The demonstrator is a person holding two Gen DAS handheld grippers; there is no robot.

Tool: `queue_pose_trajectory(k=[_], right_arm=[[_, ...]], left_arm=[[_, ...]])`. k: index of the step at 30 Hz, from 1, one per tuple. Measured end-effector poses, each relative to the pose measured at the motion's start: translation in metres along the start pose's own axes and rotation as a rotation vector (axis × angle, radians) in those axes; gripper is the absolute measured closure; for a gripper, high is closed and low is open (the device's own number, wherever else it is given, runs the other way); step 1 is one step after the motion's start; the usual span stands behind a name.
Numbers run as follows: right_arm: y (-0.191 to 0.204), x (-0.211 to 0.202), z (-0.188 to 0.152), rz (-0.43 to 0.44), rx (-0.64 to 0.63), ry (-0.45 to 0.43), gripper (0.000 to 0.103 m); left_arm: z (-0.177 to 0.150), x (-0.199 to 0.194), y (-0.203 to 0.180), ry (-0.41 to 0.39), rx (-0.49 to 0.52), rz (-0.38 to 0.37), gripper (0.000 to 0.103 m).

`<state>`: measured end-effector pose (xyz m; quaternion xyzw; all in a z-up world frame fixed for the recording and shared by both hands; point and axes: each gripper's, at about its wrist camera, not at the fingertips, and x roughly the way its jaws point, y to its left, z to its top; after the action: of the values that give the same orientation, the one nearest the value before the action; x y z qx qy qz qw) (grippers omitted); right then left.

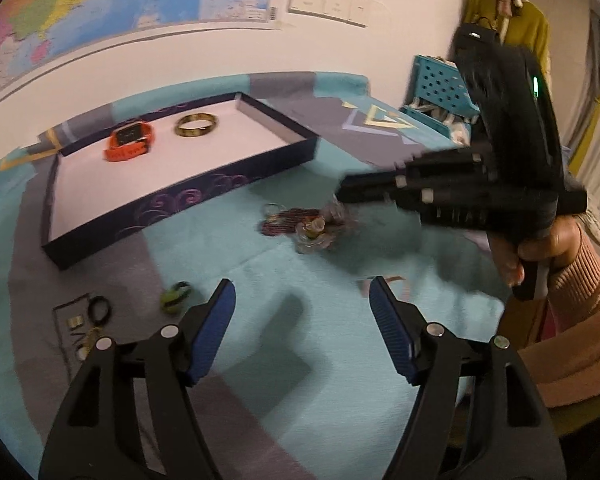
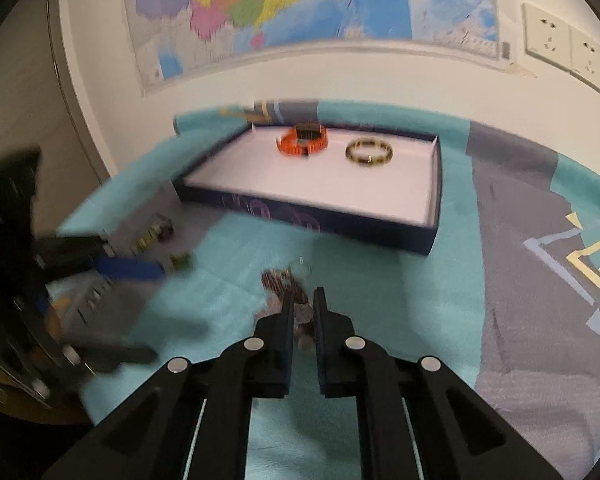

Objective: Organize jewelry
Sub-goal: 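Grasp the pink hair tie with the left tool while the right tool lifts the crystals, then carry the pink hair tie and crystal cluster over the box with both tools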

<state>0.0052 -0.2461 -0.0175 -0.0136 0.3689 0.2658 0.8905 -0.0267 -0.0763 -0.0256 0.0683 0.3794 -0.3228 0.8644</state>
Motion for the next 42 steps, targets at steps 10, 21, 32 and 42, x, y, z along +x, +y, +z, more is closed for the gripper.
queue_pose_trajectory(k=[10,21,32,42], right_arm=[[-0.016,-0.036,0.014,-0.005,0.055,-0.097,0.095],[-0.037,-0.015,-0.014,-0.039,0.104,0.005,0.093],[-0.03,0.005,-0.025,-0.084,0.082,0.057,0.048],[-0.024,0.017,-0.029,-0.117,0.045,0.094,0.083]], left_arm=[[0.004,0.037,-0.034,0.071,0.093,-0.084,0.045],[0.005,0.052,-0.022,0.117,0.024,-0.099,0.076],[0.003,0.049,-0.016,0.115,-0.02,-0.11,0.082],[0.003,0.045,-0.007,0.106,-0.05,-0.103,0.09]])
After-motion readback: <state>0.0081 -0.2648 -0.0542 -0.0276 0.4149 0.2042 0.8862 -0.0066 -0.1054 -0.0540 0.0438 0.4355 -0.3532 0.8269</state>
